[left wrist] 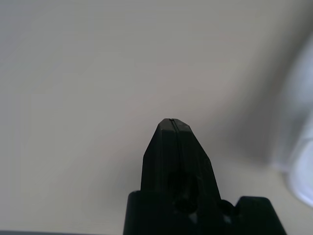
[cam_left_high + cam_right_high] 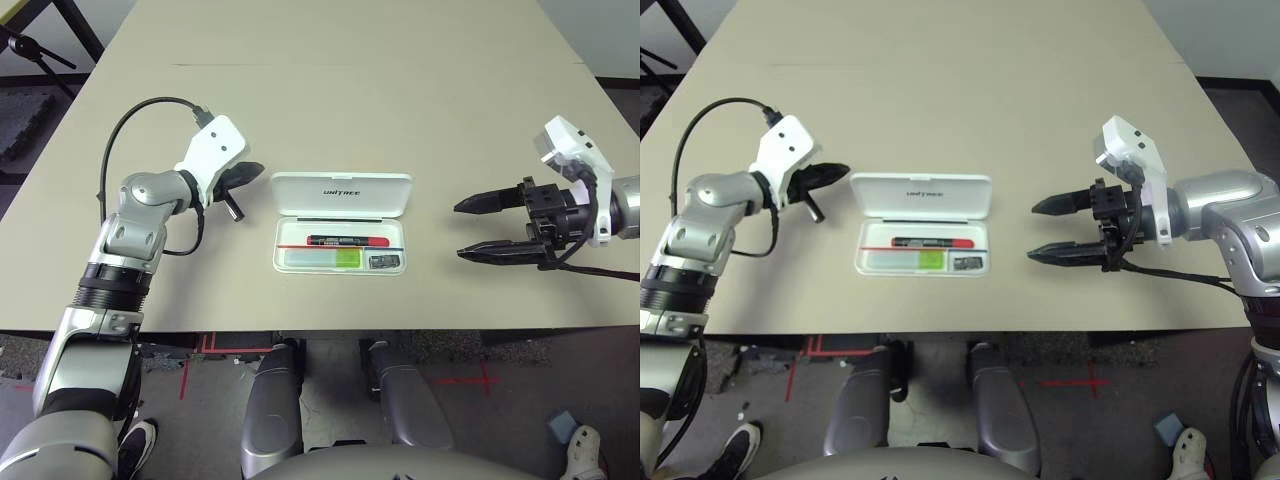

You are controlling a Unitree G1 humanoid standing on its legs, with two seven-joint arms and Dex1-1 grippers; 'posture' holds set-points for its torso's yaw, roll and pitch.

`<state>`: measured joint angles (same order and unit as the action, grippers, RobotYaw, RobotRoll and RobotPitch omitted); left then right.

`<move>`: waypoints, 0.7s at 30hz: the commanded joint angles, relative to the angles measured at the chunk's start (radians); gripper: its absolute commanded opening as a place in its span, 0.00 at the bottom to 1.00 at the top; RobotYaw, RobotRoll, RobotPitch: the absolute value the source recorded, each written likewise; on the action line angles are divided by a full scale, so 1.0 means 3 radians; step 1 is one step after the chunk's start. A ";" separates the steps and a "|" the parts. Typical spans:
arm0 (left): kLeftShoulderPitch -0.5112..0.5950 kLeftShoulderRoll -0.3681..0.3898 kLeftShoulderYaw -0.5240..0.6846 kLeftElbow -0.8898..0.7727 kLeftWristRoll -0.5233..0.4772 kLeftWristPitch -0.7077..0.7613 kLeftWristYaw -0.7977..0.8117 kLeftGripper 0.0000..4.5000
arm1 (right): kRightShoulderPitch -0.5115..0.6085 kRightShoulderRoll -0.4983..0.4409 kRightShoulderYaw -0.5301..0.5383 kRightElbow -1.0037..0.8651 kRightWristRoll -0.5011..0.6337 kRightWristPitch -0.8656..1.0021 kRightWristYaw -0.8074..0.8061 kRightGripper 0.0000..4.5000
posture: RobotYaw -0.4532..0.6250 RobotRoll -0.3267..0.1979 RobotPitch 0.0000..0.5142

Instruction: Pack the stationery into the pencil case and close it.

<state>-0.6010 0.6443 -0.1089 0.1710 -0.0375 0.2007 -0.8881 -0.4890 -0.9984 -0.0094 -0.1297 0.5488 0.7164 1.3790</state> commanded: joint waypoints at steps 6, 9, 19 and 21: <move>0.0312 -0.0005 -0.0046 -0.0670 -0.0448 0.0142 -0.0462 0.01 | 0.0023 0.0003 0.0065 -0.0036 -0.0015 -0.0054 0.0013 1.00 | 0.43 0.62 0.44; 0.0359 0.0013 -0.0084 -0.0818 -0.0503 0.0213 -0.0538 0.01 | 0.0022 0.0002 0.0080 -0.0020 -0.0024 -0.0074 0.0020 1.00 | 0.43 0.62 0.44; 0.0530 0.0017 -0.0362 -0.1052 -0.0376 0.0295 -0.0611 0.01 | -0.0018 -0.0018 0.0159 0.0035 -0.0061 -0.0150 0.0026 1.00 | 0.43 0.62 0.43; 0.0537 0.0020 -0.0450 -0.0998 -0.0283 0.0244 -0.0597 0.01 | -0.0019 -0.0022 0.0169 0.0033 -0.0064 -0.0156 0.0024 1.00 | 0.43 0.62 0.43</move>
<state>-0.4577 0.6448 -0.2077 -0.1401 -0.1528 0.2861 -1.0658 -0.4930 -0.9985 0.0289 -0.1156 0.5441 0.6781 1.3801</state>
